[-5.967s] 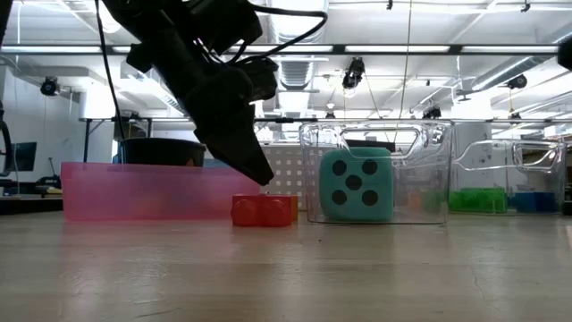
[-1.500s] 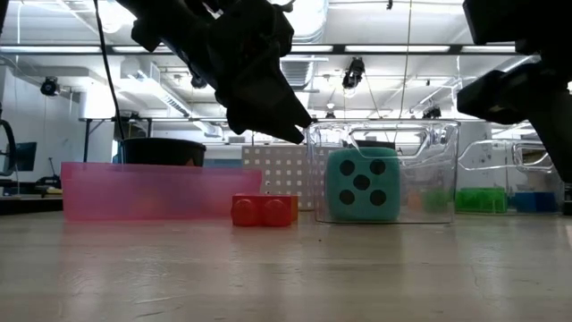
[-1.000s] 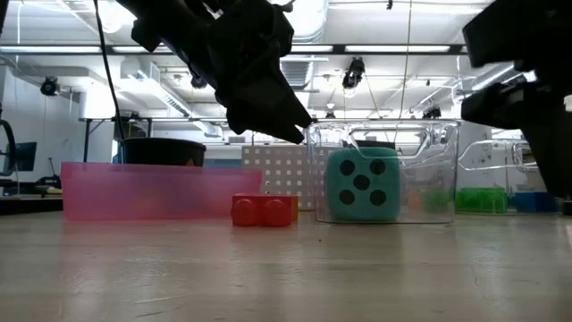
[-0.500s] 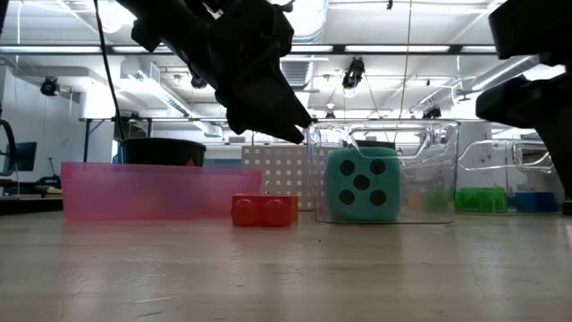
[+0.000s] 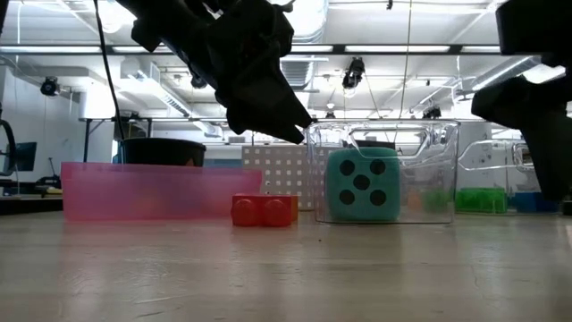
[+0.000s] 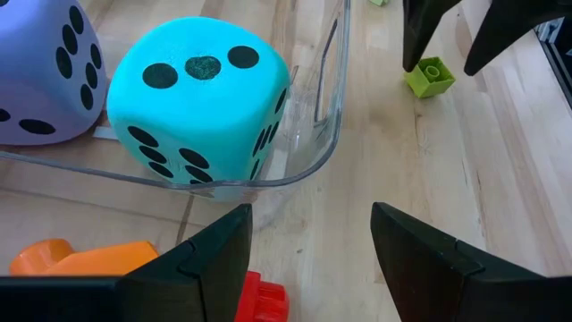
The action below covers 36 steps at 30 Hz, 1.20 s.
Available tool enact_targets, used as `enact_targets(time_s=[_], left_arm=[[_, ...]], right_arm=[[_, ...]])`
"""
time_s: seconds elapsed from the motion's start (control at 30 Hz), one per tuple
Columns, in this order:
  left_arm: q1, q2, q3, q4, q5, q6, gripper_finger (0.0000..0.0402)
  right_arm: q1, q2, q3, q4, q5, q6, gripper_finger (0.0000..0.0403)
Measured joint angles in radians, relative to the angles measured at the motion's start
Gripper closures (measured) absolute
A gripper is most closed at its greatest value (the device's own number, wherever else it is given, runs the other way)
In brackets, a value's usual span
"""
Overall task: Pick & Place Toys
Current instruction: Put the small green game piece into the red bin
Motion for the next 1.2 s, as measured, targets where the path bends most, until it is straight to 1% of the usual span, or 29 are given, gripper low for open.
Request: enact_targets(time_s=[0.3,0.37,0.47,0.6,0.73,0.97,1.2], left_arm=[[0.0,0.0,0.0,0.0,0.0,0.0,0.017],[0.0,0.0,0.0,0.0,0.0,0.0,0.017],[0.0,0.0,0.0,0.0,0.0,0.0,0.017],[0.0,0.0,0.0,0.0,0.0,0.0,0.017],[0.0,0.0,0.0,0.0,0.0,0.0,0.017],[0.0,0.0,0.0,0.0,0.0,0.0,0.017],[0.0,0.0,0.0,0.0,0.0,0.0,0.017]], right_arm=[[0.007,0.001,-0.082,0.099,0.008,-0.028,0.01],[0.007,0.001,-0.091,0.099,0.011,-0.038,0.0112],[0.006,0.001,-0.111,0.11,0.011,-0.037,0.0142],[0.002,-0.004,-0.158,0.192,0.01,-0.037,0.0184],[0.002,-0.004,-0.178,0.236,0.005,-0.036,0.0211],[0.002,-0.002,-0.165,0.252,0.008,-0.037,0.0236],[0.002,-0.002,-0.165,0.262,0.015,-0.036,0.0241]])
